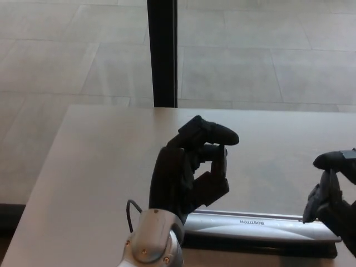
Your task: A hole pucnch is kept on the middle on the desk infront of the robot and the robot uses both its hands as fists to press on it and use it
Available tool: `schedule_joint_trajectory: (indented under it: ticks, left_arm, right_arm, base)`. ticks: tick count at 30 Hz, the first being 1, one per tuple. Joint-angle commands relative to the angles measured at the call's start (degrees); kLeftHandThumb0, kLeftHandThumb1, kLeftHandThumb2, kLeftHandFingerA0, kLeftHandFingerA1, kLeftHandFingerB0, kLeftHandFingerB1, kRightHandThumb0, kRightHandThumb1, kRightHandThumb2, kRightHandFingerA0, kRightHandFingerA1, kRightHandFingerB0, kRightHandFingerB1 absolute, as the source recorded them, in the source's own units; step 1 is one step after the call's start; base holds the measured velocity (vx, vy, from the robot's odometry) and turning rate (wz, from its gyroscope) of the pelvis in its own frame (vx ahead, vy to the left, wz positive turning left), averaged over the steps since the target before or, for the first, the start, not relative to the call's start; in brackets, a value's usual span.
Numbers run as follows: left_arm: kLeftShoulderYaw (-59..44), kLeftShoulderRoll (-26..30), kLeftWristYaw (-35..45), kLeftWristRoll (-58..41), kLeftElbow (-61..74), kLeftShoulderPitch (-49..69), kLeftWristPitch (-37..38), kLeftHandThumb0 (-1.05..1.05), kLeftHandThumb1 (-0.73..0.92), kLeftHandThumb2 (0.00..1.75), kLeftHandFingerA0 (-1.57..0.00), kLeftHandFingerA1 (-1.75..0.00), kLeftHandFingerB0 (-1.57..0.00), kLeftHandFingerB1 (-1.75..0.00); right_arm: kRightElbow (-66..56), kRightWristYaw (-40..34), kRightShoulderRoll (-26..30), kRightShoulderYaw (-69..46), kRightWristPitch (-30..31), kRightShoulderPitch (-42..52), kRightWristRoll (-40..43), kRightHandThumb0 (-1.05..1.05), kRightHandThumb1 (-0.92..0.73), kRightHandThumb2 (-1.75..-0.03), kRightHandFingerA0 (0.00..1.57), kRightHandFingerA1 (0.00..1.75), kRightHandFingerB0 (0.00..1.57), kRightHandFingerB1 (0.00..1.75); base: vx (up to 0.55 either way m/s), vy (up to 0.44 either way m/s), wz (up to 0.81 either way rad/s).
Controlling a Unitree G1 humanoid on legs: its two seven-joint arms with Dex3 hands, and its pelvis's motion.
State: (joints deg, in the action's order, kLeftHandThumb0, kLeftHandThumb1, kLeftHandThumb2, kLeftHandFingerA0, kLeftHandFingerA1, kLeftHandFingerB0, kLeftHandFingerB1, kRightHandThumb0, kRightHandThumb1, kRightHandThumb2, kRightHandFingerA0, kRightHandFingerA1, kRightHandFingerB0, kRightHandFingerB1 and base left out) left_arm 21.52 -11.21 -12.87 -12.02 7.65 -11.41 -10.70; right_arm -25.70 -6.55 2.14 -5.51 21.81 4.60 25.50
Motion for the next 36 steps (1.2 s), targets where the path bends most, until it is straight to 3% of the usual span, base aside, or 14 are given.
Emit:
schedule_joint_trajectory:
  ticks: [1, 6, 8, 13, 21, 22, 25, 26, 27, 31, 36]
  left_arm:
    - [2.16, -7.42, -3.51, 0.44, -2.85, 5.41, -0.33, -0.28, 0.82, 0.91, -0.87, -1.75, -0.49, -1.68]
    - [2.46, -8.85, -6.23, 2.12, -7.38, 6.26, 4.21, -0.34, 0.79, 0.93, -0.93, -1.75, -0.56, -1.75]
    - [1.82, -12.15, -8.91, 1.2, -11.22, 8.55, 8.03, -0.35, 0.74, 1.01, -0.97, -1.75, -0.6, -1.75]
    - [2.95, -16.63, -13.42, 1.13, -17.57, 11.77, 13.15, -0.41, 0.9, 0.79, -0.96, -1.75, -0.5, -1.75]
    - [4.53, -21.19, -19.79, 3.18, -26.1, 11.22, 20.15, -0.42, 0.91, 0.74, -0.95, -1.75, -0.5, -1.72]
    - [4.49, -21.52, -20.71, 3.62, -26.88, 10.87, 20.91, -0.4, 0.9, 0.75, -0.95, -1.75, -0.51, -1.69]
    - [4.43, -21.98, -22.31, 4.28, -28.48, 10.03, 22.5, -0.4, 0.9, 0.75, -0.95, -1.75, -0.51, -1.69]
    - [4.26, -22.27, -22.71, 4.59, -29.57, 9.5, 24.02, -0.4, 0.91, 0.74, -0.94, -1.75, -0.51, -1.7]
    - [5.28, -22.61, -26.43, 8.0, -32.61, 8.62, 26.69, -0.38, 0.89, 0.8, -0.95, -1.75, -0.55, -1.67]
    - [7.96, -22.06, -29.76, 12.33, -38.62, 8.41, 34.79, -0.33, 0.86, 0.85, -0.94, -1.75, -0.57, -1.62]
    - [9.27, -19.31, -37.28, 19.14, -45.84, 3.34, 36.36, -0.37, 0.81, 0.87, -0.87, -1.75, -0.6, -1.58]
  right_arm:
    - [2.01, 0.27, -0.06, 2.29, -0.48, 2.13, -4.43, -0.34, -0.68, -1.12, 1.07, 1.75, 0.6, 1.75]
    - [4.67, 0.29, -1.1, 3.89, -3.26, 3.0, -6.43, -0.34, -0.69, -1.06, 1.06, 1.75, 0.6, 1.75]
    - [6.42, -0.19, -1.63, 4.98, -5.68, 3.91, -8.73, -0.36, -0.68, -1.09, 1.07, 1.75, 0.62, 1.75]
    - [9.64, -0.95, -3.07, 5.54, -8.64, 4.55, -10.73, -0.39, -0.7, -1.05, 1.08, 1.75, 0.62, 1.75]
    - [17.58, -2.22, -4.45, 4.46, -12.86, 3.38, -12.99, -0.39, -0.72, -0.96, 1.1, 1.75, 0.61, 1.73]
    - [18.45, -2.14, -4.66, 4.28, -13.48, 3.34, -12.96, -0.35, -0.67, -1.04, 1.27, 1.75, 0.78, 1.44]
    - [20.03, -1.92, -5.06, 3.9, -14.72, 3.13, -13.0, -0.35, -0.67, -1.04, 1.27, 1.75, 0.78, 1.44]
    - [21.58, -1.69, -5.28, 3.72, -16.21, 2.75, -13.13, -0.38, -0.71, -1.0, 1.07, 1.75, 0.63, 1.75]
    - [31.21, 0.21, -5.96, 2.6, -23.92, 0.75, -13.09, -0.39, -0.69, -0.96, 1.08, 1.75, 0.66, 1.74]
    - [41.18, 1.0, -6.46, 2.81, -33.66, -0.2, -14.89, -0.35, -0.67, -1.01, 1.02, 1.75, 0.71, 1.75]
    - [46.16, -0.07, -7.93, 2.59, -36.48, -2.84, -14.95, -0.36, -0.67, -0.94, 0.97, 1.75, 0.67, 1.71]
  base:
    - [0.0, 0.0, 0.0]
    - [0.0, 0.0, 0.0]
    - [0.0, 0.0, 0.0]
    - [0.0, 0.0, 0.0]
    - [0.0, 0.0, 0.0]
    - [0.0, 0.0, 0.0]
    - [0.0, 0.0, 0.0]
    - [0.0, 0.0, 0.0]
    - [0.0, 0.0, 0.0]
    - [0.0, 0.0, 0.0]
    - [0.0, 0.0, 0.0]
